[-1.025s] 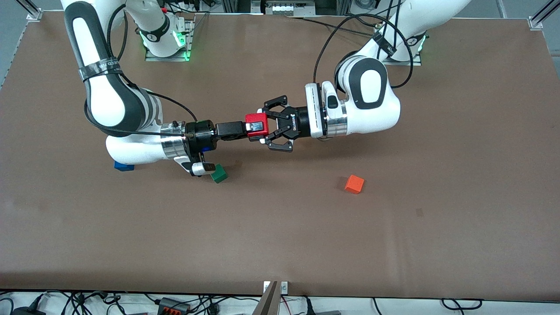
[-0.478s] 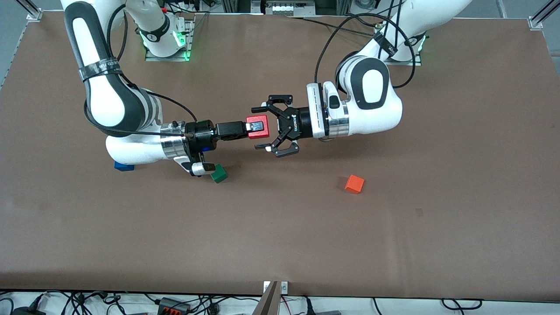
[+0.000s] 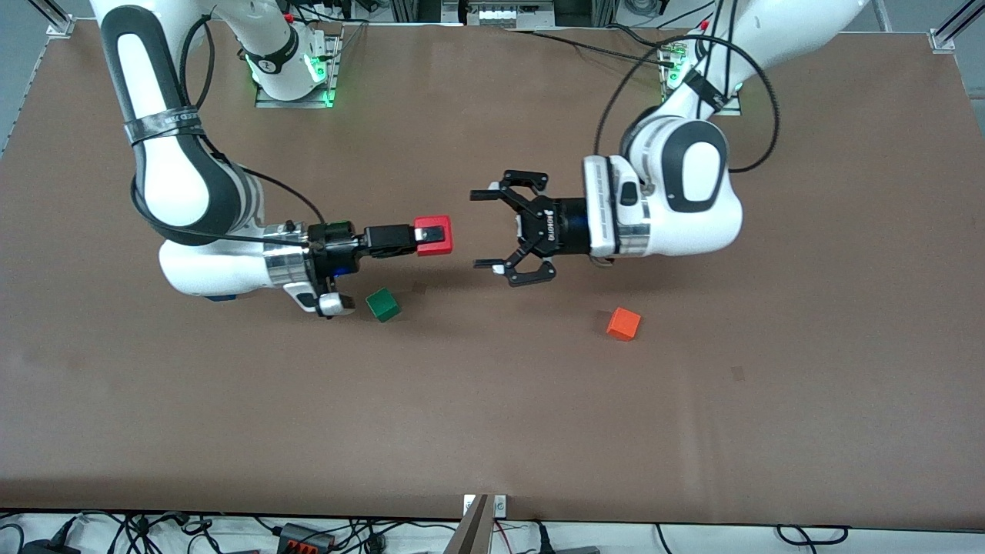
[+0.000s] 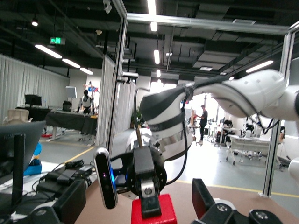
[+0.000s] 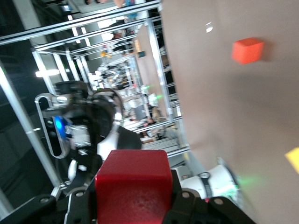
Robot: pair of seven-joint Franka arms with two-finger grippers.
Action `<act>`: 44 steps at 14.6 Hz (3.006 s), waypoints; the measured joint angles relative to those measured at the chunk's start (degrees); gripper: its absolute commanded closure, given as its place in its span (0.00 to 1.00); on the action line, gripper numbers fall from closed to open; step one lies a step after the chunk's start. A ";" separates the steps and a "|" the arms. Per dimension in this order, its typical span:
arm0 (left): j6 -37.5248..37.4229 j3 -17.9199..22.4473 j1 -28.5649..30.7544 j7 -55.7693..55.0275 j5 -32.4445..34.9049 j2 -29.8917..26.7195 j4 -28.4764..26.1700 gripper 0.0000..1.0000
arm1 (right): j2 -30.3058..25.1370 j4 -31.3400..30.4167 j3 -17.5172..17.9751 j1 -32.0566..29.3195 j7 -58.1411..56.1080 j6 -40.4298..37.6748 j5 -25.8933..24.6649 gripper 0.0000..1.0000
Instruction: Pass red block to right arm, stack on blue
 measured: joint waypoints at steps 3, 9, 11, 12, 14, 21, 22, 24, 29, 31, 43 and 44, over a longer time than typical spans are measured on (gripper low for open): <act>-6.91 0.12 4.20 -4.03 5.86 0.00 0.04 0.00 | 0.14 -0.19 -0.14 -3.89 -0.03 -1.40 -12.83 1.00; -20.47 0.18 12.55 -21.94 29.55 -0.01 4.37 0.00 | 1.10 -2.14 -1.12 -8.31 -0.57 2.27 -44.54 1.00; -23.45 0.08 12.59 -29.98 37.39 -0.06 6.51 0.00 | 1.13 -2.95 -3.36 -8.47 -0.56 3.45 -54.56 1.00; -25.22 -0.03 12.55 -33.49 41.26 -0.12 7.41 0.00 | 1.12 -3.15 -4.53 -8.52 -0.56 4.15 -58.99 1.00; -29.33 -0.05 12.49 -40.29 47.29 -0.63 8.96 0.00 | 1.09 -3.76 -6.32 -8.54 -0.56 6.61 -67.05 1.00; -37.14 7.62 10.00 -65.02 66.29 -11.19 10.33 0.00 | -3.12 -14.78 -9.81 -8.48 -0.02 23.13 -81.47 1.00; -37.55 10.21 8.62 -66.93 69.38 -12.88 10.29 0.00 | -4.20 -17.00 -10.04 -8.48 0.82 25.81 -82.90 1.00; -37.73 17.50 4.15 -71.10 74.98 -16.23 9.88 0.00 | -6.21 -20.53 -10.34 -8.49 2.02 29.41 -84.62 1.00; -35.52 34.41 -5.17 -80.88 88.41 -23.49 6.84 0.00 | -8.79 -26.14 -10.86 -9.83 2.39 35.74 -84.85 1.00; -31.04 37.46 -5.50 -89.02 90.33 -26.70 2.45 0.00 | -8.77 -27.13 -10.86 -10.18 2.39 36.95 -84.86 1.00; -27.76 40.44 -6.36 -120.95 99.42 -33.42 -4.00 0.00 | -6.96 -27.89 -10.85 -10.33 2.81 37.67 -84.85 1.00; -27.82 40.35 -6.39 -120.95 99.16 -33.27 -4.09 0.00 | -6.96 -27.89 -10.84 -10.33 2.82 37.84 -84.85 1.00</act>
